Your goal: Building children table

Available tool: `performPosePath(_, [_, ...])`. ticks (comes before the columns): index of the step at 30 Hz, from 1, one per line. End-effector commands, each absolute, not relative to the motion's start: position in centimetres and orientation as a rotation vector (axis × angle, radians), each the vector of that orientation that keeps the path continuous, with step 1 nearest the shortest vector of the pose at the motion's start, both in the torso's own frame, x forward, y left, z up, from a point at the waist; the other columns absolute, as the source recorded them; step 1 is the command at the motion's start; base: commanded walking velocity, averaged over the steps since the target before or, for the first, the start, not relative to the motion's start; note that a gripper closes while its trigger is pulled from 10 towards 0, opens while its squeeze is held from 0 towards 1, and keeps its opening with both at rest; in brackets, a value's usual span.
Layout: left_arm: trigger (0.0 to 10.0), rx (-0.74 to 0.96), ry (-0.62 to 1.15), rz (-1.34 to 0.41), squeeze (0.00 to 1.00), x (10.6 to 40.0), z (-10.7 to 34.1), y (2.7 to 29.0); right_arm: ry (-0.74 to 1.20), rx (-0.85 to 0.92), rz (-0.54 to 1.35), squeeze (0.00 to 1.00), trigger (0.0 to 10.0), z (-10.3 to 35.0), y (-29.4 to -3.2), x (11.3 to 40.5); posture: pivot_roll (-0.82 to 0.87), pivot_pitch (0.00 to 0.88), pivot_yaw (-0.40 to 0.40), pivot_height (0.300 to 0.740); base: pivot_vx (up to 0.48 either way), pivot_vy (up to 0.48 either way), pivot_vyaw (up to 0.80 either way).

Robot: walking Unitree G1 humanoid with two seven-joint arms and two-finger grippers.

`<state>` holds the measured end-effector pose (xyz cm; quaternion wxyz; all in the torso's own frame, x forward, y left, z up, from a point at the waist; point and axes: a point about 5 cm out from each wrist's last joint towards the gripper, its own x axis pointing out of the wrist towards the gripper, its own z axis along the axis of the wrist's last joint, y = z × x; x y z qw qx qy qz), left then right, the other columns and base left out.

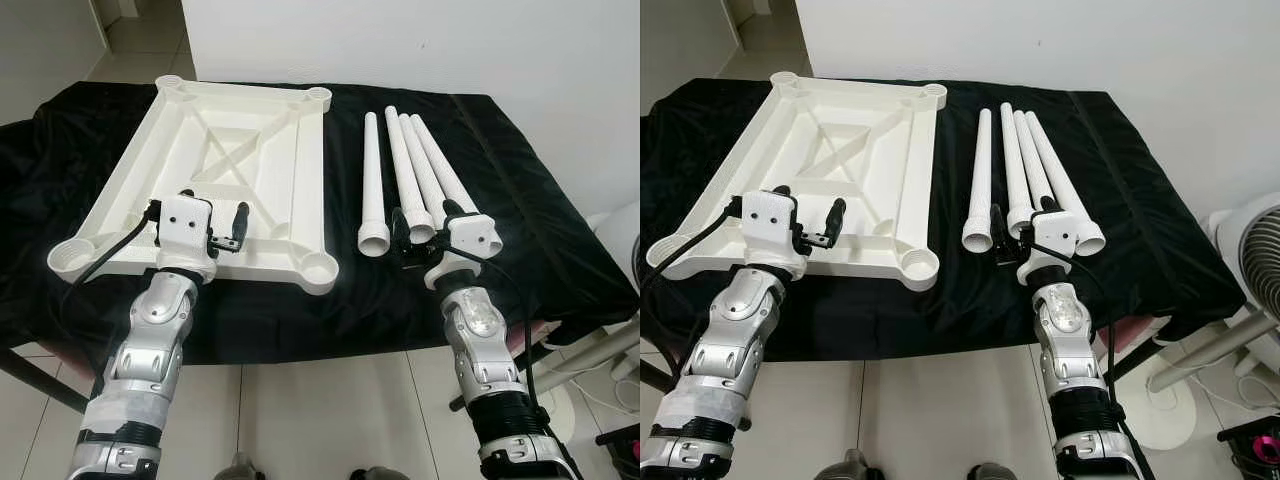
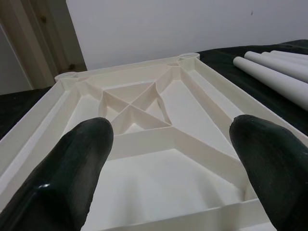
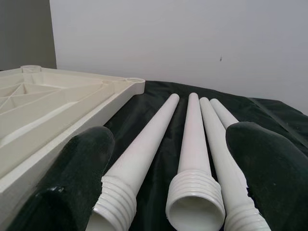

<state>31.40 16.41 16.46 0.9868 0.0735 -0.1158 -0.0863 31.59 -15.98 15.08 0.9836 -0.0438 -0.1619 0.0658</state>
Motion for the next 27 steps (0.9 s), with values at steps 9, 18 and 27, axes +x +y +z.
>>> performPosePath(9, [10.0,0.117,-0.229,-0.175,0.0,31.1,16.4,16.4,-0.322,-0.087,0.125,0.0,10.0,15.1,-16.1,31.6,0.03,0.074,-0.021,0.74,0.0,0.0,0.0])
performPosePath(18, [10.0,0.053,-0.229,-0.139,0.0,30.9,16.2,16.2,-0.331,-0.087,0.134,0.0,10.0,15.7,-16.8,32.3,0.04,0.058,-0.044,0.74,0.0,0.0,0.0])
performPosePath(27, [10.0,0.085,-0.23,-0.195,0.0,30.8,16.2,16.0,-0.341,-0.067,0.164,0.0,10.0,16.1,-15.6,32.6,0.06,0.061,-0.065,0.74,0.0,0.0,0.0])
